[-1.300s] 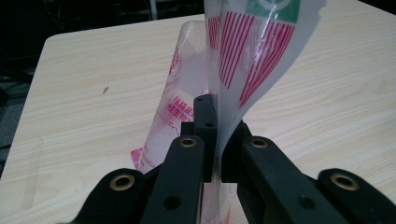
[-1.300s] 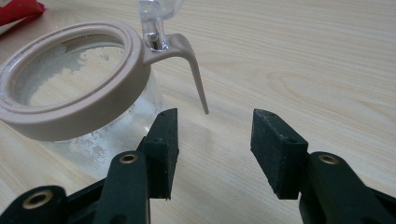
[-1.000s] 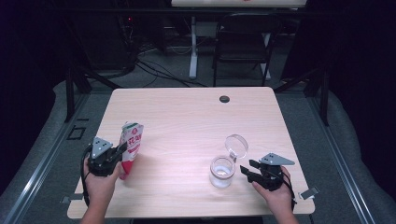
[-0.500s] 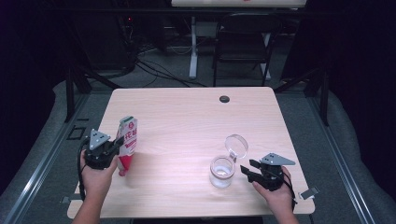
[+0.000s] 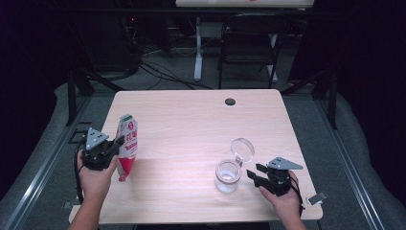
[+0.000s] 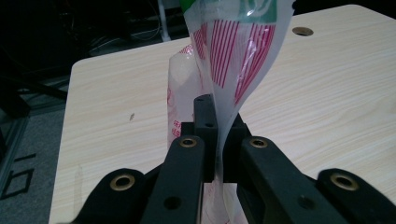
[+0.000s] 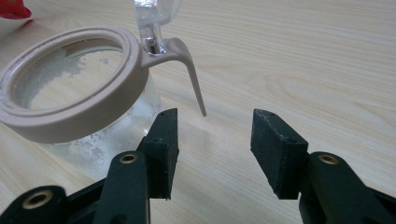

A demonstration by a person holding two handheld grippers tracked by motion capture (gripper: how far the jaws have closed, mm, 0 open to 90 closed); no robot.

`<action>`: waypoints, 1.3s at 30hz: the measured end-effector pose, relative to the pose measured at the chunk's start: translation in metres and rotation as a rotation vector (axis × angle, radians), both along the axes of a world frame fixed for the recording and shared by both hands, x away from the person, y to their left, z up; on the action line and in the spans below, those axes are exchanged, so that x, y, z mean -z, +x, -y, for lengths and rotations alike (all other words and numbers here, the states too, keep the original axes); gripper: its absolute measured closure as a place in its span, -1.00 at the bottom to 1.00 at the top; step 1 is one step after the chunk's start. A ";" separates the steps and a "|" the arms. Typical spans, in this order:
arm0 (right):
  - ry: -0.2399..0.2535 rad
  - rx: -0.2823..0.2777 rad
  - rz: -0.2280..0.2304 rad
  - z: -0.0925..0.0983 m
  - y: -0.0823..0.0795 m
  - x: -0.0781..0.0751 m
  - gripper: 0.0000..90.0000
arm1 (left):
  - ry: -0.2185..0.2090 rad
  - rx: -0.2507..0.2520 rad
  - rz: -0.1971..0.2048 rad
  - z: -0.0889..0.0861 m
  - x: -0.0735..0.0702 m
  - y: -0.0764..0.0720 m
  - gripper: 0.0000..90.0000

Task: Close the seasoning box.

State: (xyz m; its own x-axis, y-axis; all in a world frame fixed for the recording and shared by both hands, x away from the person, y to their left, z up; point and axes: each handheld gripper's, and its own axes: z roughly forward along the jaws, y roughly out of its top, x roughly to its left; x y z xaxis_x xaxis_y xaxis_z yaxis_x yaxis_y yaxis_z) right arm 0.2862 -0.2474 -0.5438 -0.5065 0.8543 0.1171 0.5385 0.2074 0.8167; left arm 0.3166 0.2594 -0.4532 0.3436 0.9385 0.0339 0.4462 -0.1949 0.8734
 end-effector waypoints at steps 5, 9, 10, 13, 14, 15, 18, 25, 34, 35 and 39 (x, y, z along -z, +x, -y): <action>0.001 -0.001 0.001 0.000 0.000 0.000 0.15 | -0.002 0.014 0.008 0.005 -0.004 -0.001 0.99; 0.000 -0.001 0.000 0.000 0.000 0.000 0.15 | 0.005 0.038 0.010 0.012 -0.007 -0.001 0.99; 0.001 -0.001 0.001 0.000 0.000 0.000 0.15 | 0.006 0.052 0.007 0.017 -0.008 -0.001 0.99; 0.005 0.000 0.002 0.000 0.000 0.000 0.15 | 0.006 0.074 0.008 0.025 -0.009 -0.001 0.99; 0.005 0.002 0.002 0.000 0.000 0.000 0.15 | 0.005 0.081 0.008 0.028 -0.009 -0.001 0.99; 0.005 0.002 0.002 0.000 0.000 0.000 0.15 | 0.005 0.081 0.008 0.028 -0.009 -0.001 0.99; 0.005 0.001 0.002 0.000 0.000 0.000 0.15 | 0.004 0.119 0.006 0.041 -0.009 0.000 0.99; 0.007 0.000 0.005 0.001 0.000 0.000 0.15 | -0.001 0.174 0.008 0.064 -0.010 0.001 0.99; 0.006 0.004 0.008 0.003 0.000 -0.001 0.15 | -0.001 0.267 -0.005 0.103 -0.005 0.003 0.99; 0.005 0.004 0.009 0.003 0.000 -0.001 0.15 | -0.001 0.267 -0.005 0.103 -0.005 0.003 0.99; 0.005 0.004 0.010 0.003 0.000 -0.002 0.15 | 0.000 0.306 -0.009 0.119 -0.004 0.002 0.99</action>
State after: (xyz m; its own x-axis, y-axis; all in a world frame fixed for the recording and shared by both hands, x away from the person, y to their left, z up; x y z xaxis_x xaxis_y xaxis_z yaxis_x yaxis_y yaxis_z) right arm 0.2862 -0.2508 -0.5423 -0.5046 0.8555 0.1162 0.5308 0.2013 0.8232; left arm 0.3187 0.1406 -0.4494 0.6106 0.7914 0.0298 0.3742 -0.3215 0.8698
